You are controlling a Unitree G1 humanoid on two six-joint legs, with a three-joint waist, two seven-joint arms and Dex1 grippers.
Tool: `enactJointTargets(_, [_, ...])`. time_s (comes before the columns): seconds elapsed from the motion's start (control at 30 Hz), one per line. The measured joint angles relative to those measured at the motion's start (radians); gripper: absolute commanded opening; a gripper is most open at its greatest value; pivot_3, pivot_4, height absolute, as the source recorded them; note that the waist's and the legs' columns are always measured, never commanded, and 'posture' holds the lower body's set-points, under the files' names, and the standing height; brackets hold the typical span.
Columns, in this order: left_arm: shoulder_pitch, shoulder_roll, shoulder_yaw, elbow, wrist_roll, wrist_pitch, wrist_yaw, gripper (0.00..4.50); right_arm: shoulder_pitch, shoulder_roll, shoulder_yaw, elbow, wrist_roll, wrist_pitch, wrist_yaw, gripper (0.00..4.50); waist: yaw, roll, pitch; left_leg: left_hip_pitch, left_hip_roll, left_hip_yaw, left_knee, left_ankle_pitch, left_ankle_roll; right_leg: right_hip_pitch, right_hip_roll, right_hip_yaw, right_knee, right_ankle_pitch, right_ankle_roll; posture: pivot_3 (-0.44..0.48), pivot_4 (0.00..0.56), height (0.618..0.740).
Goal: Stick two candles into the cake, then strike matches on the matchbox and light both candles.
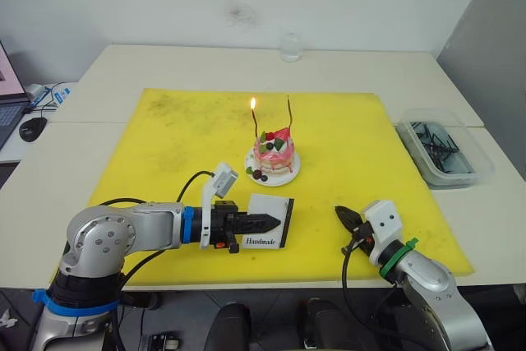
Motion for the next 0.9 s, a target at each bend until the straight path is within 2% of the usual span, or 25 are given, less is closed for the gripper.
enactJointTargets(0.13, [-0.005,-0.004,-0.001,0.002,0.001,0.0,0.001,0.0,-0.001,-0.007,-0.007,-0.03,0.014,0.032,0.004,0.03,0.0,0.0,0.0,0.0,0.0,0.0,0.0,0.0,0.0,0.0,0.0,0.0,0.0,0.0,0.0,0.0,0.15,0.74])
enactJointTargets(0.27, [-0.028,-0.021,-0.009,0.016,0.002,-0.001,0.001,0.0,-0.023,-0.074,-0.02,-0.124,0.039,0.084,0.041,0.03,0.001,0.0,0.0,-0.001,-0.001,0.0,0.0,0.0,0.0,0.0,0.0,0.0,0.0,0.0,0.0,0.0,0.15,0.74])
enactJointTargets(0.43, [-0.104,-0.066,-0.055,0.071,0.065,-0.043,-0.023,0.0,-0.195,-0.327,-0.071,-0.299,0.076,0.155,0.191,0.03,0.002,0.0,0.0,-0.001,-0.002,0.0,0.001,0.0,0.0,0.0,0.001,-0.001,0.0,0.001,0.001,0.0,0.15,0.74])
enactJointTargets(0.53, [-0.146,-0.078,-0.084,0.093,0.124,-0.083,-0.05,0.0,-0.305,-0.432,-0.071,-0.321,0.08,0.157,0.276,0.03,0.002,0.0,0.0,-0.001,-0.002,0.0,0.0,0.0,0.0,0.0,0.002,-0.001,-0.001,0.0,0.0,0.0,0.15,0.74])
enactJointTargets(0.7, [-0.173,-0.093,-0.112,0.117,0.196,-0.127,-0.09,0.0,-0.435,-0.527,0.019,-0.3,0.059,0.113,0.403,0.03,0.001,0.0,0.0,-0.002,-0.001,0.0,-0.001,0.0,0.0,-0.001,0.002,-0.002,-0.001,-0.002,0.0,0.0,0.15,0.74])
enactJointTargets(0.9, [-0.176,-0.101,-0.115,0.117,0.216,-0.132,-0.11,0.0,-0.505,-0.543,0.135,-0.271,-0.012,0.057,0.467,0.03,0.002,0.0,0.0,-0.002,-0.001,0.0,0.0,0.0,0.0,-0.001,0.001,-0.001,-0.001,-0.001,0.0,0.0,0.15,0.74])
